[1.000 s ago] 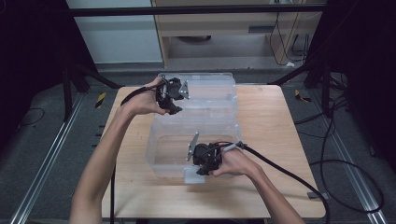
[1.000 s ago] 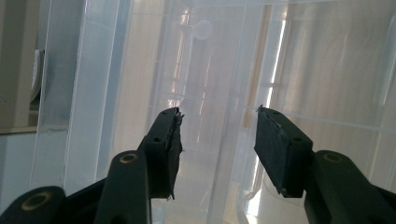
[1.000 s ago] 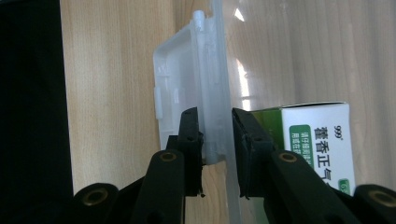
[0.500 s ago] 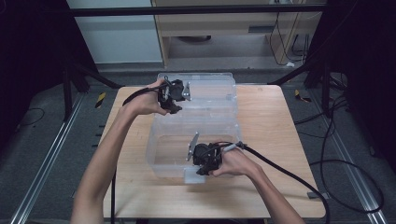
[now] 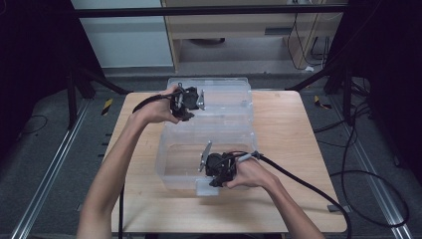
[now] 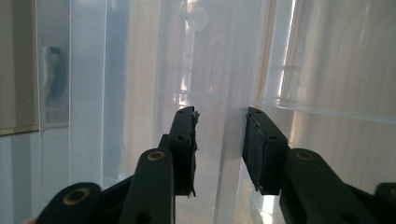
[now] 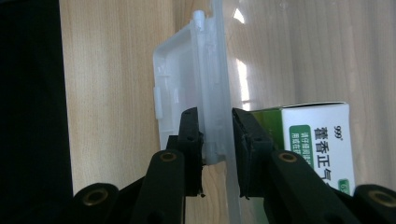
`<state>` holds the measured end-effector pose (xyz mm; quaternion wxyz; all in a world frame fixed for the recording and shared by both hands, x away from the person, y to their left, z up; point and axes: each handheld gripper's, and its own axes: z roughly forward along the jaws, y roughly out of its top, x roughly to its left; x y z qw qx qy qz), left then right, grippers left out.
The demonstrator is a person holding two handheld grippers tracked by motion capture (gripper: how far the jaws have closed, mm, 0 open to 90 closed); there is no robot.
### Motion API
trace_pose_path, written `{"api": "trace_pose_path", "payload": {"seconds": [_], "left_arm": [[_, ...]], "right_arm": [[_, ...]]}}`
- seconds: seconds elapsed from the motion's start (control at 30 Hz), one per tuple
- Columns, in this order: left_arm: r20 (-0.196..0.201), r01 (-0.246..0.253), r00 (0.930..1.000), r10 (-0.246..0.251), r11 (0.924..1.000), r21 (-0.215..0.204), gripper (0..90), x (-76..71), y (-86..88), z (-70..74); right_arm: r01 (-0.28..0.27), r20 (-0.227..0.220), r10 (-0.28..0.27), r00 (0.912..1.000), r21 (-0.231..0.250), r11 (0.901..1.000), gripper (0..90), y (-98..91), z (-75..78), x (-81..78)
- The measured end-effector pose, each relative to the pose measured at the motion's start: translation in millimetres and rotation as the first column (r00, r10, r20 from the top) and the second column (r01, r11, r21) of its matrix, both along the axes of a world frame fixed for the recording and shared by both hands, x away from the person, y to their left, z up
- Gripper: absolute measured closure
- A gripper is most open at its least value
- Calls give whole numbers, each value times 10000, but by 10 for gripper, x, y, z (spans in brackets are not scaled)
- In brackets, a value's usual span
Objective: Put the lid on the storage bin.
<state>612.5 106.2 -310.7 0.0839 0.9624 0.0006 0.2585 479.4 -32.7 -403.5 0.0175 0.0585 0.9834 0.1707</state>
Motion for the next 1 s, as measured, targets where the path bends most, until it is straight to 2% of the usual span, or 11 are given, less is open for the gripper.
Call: {"api": "trace_pose_path", "payload": {"seconds": [0.47,0.63,0.8,0.93,1.0], "left_arm": [[92,171,9998,-174,9995,259,704,-28,-18,-2],[158,269,9995,-279,9980,575,735,-55,-62,1],[268,380,9989,-396,9976,578,764,-78,-78,-6],[245,449,9986,-466,9969,645,773,-85,-78,1],[179,435,9988,-450,9958,808,776,-89,-85,16]], "right_arm": [[-19,-6,19,10000,-61,10000,747,8,2,1],[32,-17,-32,10000,-80,10000,747,9,3,-2],[35,-8,-35,10000,-72,10000,747,9,2,-1],[93,-51,-94,9999,-113,9999,747,12,5,-1],[130,-60,-131,9999,-119,9998,747,13,5,-3]]}}
